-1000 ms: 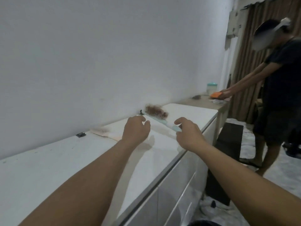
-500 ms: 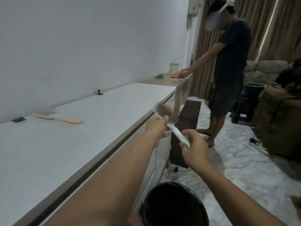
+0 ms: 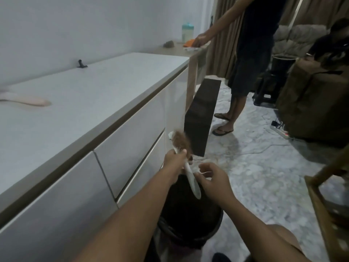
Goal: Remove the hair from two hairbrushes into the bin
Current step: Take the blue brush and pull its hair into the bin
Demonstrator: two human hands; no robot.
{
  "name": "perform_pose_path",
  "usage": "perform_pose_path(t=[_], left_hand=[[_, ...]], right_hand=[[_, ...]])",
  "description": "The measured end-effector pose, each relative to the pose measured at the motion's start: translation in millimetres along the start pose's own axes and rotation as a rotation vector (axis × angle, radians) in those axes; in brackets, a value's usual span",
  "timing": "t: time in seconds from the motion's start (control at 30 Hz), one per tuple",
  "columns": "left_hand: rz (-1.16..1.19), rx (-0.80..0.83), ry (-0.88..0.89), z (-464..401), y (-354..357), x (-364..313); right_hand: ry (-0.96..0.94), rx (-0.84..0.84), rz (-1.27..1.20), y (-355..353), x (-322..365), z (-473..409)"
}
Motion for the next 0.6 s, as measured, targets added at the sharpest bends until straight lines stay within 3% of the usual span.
perform_pose_path(t=[0.23,0.6], left_hand=[[-0.206,0.023,-0.061,-12,-15,84],[-0.526,0.024,-0.041,-19,-51,143]], right_hand=[[0.154,0.142,0.126,9,-70,-6],[0.265,0.231,0.158,36,-132,11]])
Point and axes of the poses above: each hand's wrist, its own z-axis away from the middle knuckle, its own y-axis out of the palm, x = y × z, the point moved 7 cm from there along -z, towards the middle knuckle
